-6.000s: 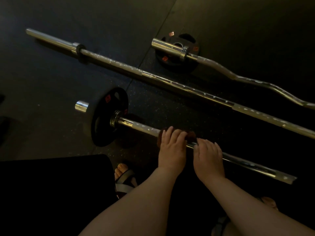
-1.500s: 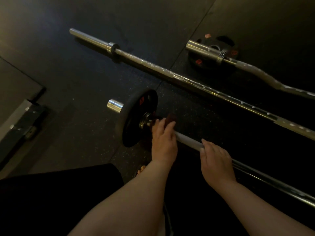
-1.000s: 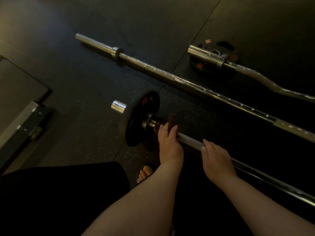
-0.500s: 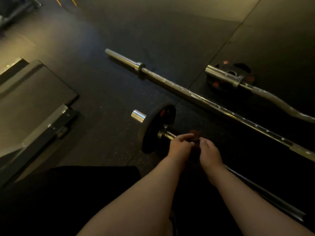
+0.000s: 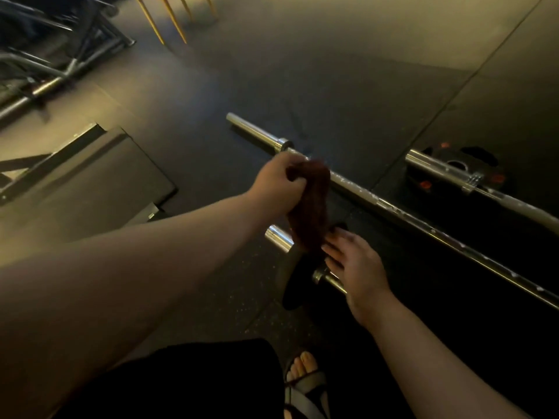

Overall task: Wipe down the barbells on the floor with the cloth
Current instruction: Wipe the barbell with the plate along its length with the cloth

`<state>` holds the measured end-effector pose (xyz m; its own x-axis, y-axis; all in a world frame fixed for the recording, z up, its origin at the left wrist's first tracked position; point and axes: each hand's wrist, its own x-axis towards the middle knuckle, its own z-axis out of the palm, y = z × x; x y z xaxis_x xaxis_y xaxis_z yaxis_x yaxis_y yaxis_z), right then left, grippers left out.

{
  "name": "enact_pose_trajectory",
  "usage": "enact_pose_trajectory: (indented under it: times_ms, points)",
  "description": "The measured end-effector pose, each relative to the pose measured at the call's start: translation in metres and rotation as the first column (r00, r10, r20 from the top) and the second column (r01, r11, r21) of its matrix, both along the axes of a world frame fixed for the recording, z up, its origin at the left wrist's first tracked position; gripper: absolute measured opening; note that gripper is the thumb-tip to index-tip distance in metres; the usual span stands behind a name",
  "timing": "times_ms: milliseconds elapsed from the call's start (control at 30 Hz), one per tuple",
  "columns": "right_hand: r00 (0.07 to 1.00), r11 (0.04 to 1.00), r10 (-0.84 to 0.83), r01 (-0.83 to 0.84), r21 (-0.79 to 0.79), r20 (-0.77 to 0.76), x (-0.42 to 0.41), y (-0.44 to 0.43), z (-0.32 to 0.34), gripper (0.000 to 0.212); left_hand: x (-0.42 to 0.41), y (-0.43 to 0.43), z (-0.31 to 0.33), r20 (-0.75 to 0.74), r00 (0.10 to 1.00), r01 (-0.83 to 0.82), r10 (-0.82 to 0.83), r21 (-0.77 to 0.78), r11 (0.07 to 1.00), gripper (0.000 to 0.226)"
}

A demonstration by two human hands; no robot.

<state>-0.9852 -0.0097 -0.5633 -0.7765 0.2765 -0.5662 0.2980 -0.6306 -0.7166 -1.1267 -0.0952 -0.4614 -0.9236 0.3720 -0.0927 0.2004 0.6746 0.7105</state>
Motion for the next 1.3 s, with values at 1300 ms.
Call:
enact_pose_trajectory:
  times_ms: [1300]
  points:
    - [0.791,0.400,0.188,-0.603,0.690,0.583,-0.048,-0.035,-0.110,0.055,-0.037,-0.084,-0.233,-0.102,0.891,0.420,-0.443,-0.188,0.888,0.040]
